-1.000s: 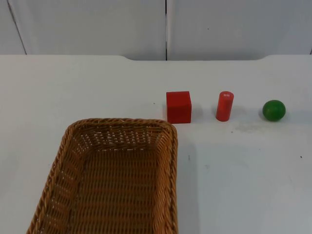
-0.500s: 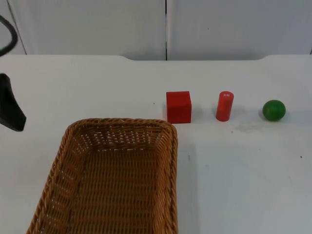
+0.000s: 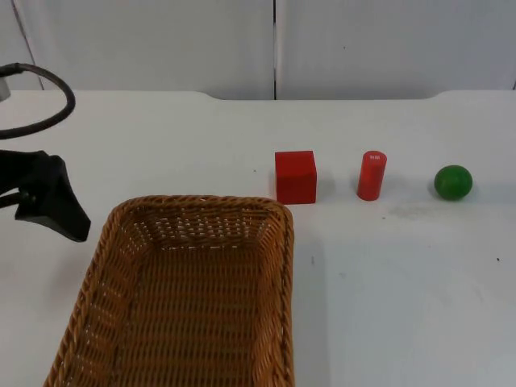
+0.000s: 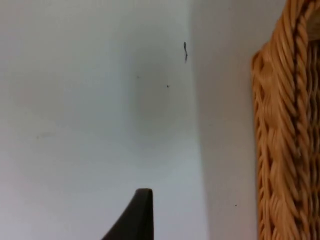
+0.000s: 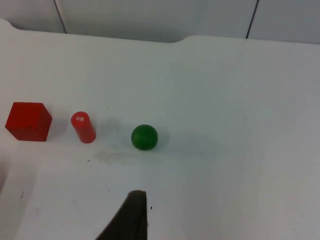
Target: Pick up the basket with the left hand and place the object to the left of the red cylinder into the basket with the right hand.
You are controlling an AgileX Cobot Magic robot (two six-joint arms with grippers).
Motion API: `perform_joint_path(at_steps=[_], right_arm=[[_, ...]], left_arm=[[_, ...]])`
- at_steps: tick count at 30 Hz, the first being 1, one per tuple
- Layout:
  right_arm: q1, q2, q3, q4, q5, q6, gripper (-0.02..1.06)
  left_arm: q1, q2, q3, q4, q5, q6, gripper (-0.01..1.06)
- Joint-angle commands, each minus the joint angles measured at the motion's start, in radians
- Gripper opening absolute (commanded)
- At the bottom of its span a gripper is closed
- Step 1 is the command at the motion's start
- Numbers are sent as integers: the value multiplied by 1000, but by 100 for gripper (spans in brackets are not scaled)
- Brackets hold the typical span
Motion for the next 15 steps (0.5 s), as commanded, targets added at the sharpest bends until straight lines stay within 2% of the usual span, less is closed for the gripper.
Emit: perform_joint_path(at_steps=[1, 8, 15], right_arm=[[-5, -2, -7, 0, -17, -7, 105], [-5, -2, -7, 0, -19, -7, 105], [-5, -2, -7, -2, -16, -7, 105]], left_arm=[[-10, 4, -3, -32, 12, 20, 105], [-68, 35, 5, -32, 7, -7, 105], [-68, 139, 5, -51, -18, -10, 105]])
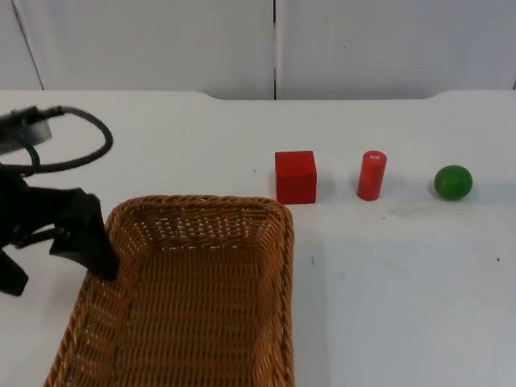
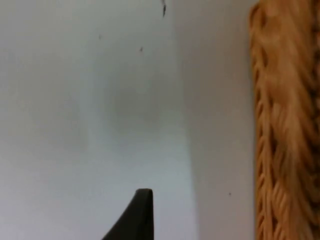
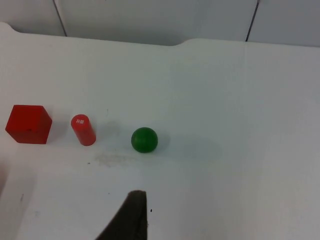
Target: Pick up the basket with the left hand and place the object to the left of the red cylinder into the basket with the right hand.
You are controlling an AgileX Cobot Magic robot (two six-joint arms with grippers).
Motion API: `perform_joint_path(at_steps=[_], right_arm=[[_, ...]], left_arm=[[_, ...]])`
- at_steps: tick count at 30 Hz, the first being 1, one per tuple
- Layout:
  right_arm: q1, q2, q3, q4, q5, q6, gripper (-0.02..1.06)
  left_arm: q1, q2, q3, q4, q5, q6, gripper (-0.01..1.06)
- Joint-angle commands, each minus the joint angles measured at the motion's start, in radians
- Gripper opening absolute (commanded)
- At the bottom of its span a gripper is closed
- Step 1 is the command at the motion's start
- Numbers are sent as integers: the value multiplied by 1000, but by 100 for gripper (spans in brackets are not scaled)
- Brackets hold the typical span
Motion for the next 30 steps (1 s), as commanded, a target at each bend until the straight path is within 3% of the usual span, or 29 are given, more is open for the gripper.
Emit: perform_joint_path(at_steps=[1, 8, 14, 30], right_arm=[[-5, -2, -7, -2, -10, -9, 105], [-5, -2, -7, -4, -10, -9, 105], [-5, -2, -7, -8, -8, -11, 105], [-5, -2, -7, -8, -2, -11, 105]], left_arm=[[-6, 25, 5, -33, -14, -6, 105], [-23, 85, 5, -36, -50, -5, 105], [-87, 87, 58, -56, -188, -11, 105], [-100, 89, 76, -61, -235, -16, 105]])
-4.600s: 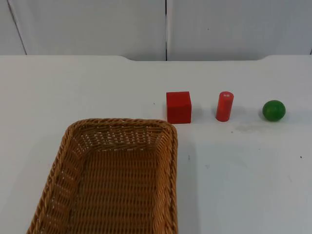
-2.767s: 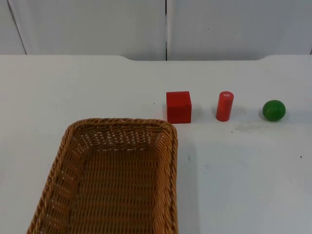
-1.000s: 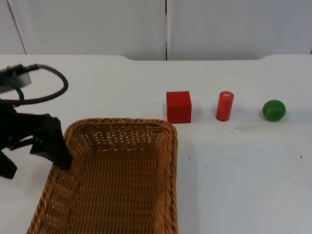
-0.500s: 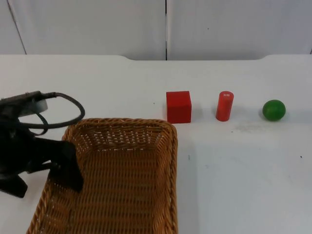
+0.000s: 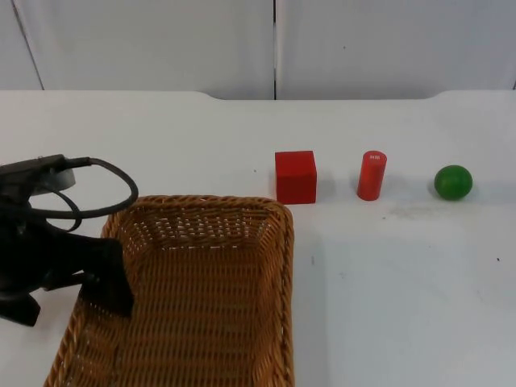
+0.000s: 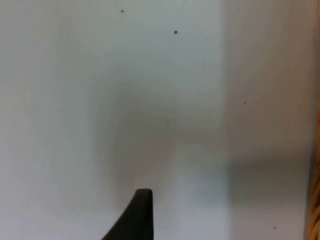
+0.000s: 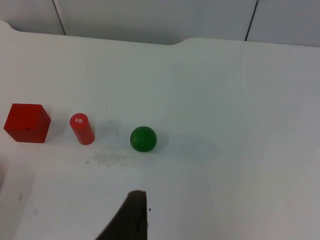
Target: Pick up the basket with the left hand and place the object to the left of the red cylinder into the basket with the right hand.
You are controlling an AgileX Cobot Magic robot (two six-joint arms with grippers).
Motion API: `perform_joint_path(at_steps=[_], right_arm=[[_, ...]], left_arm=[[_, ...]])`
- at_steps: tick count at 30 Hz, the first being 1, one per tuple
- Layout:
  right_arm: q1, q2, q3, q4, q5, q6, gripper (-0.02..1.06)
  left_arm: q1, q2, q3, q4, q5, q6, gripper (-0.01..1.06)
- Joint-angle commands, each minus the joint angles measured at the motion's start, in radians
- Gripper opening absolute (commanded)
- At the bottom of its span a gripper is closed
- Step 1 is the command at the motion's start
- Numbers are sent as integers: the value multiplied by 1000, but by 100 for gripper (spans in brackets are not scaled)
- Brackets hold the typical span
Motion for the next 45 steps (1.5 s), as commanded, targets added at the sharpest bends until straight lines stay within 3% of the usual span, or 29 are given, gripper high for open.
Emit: perform_joint_path(at_steps=[1, 9, 12, 15, 18, 19, 24, 25, 29, 41, 45], right_arm=[[-5, -2, -7, -6, -1, -11, 105], [-5, -2, -7, -6, 1, -11, 105], [-5, -2, -7, -6, 3, -11, 105], [-5, -2, -7, -6, 3, -11, 105], [-5, -2, -7, -6, 3, -11, 105], [-5, -2, -7, -6, 3, -11, 105], [-5, -2, -7, -6, 3, -11, 105], [-5, -2, -7, -6, 3, -11, 105], [-5, -2, -7, -6, 1, -13, 105], [-5, -2, -7, -6, 1, -13, 105], [-5, -2, -7, -6, 1, -20, 105]], left_arm=[[-14, 7, 5, -16, -8, -17, 105], [-14, 34, 5, -21, -16, -20, 102], [-14, 44, 5, -23, -19, -20, 89], [-14, 44, 5, -34, -19, -20, 82], [-14, 44, 5, -38, -19, -20, 67], [-14, 44, 5, -38, -19, -20, 67], [-14, 42, 5, -48, -14, -20, 28], [-14, 42, 5, -48, -14, -20, 28], [-14, 42, 5, -71, -14, -20, -1], [-14, -51, 5, -94, 134, -43, 0], [-14, -159, 5, -83, 224, -72, 0]])
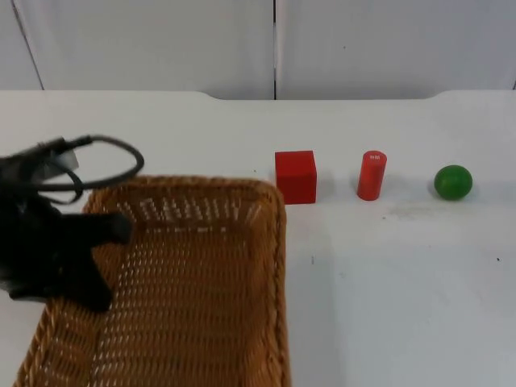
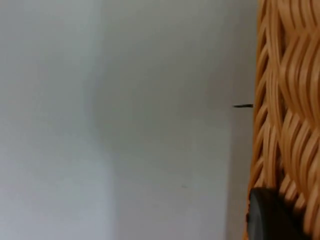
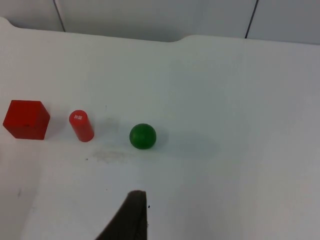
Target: Pick up the basket with the left hand and place the object to the left of the red cylinder into the basket with the right hand.
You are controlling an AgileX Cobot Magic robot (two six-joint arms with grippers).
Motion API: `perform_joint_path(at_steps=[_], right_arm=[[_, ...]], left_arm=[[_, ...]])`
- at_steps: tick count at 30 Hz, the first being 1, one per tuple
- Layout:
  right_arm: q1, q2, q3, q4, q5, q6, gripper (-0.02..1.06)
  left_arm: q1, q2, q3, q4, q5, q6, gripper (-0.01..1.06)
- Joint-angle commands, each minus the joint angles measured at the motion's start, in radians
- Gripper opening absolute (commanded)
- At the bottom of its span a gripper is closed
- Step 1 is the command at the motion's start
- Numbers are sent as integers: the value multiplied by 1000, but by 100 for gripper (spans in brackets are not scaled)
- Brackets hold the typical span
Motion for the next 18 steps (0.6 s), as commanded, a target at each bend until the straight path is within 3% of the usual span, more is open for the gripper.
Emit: perform_joint_path(at_steps=[1, 7, 12, 18], right_arm=[[-5, -2, -7, -6, -5, -13, 105], [-5, -2, -7, -3, -7, -13, 105], [-5, -2, -7, 2, -18, -13, 105], [-5, -2, -7, 2, -21, -13, 105]], left_arm=[[-4, -47, -1, -2, 59, -19, 0], [-4, -171, -1, 64, 155, -131, 0], [1, -267, -3, 213, 224, -304, 0], [4, -307, -60, 216, 326, -317, 0]])
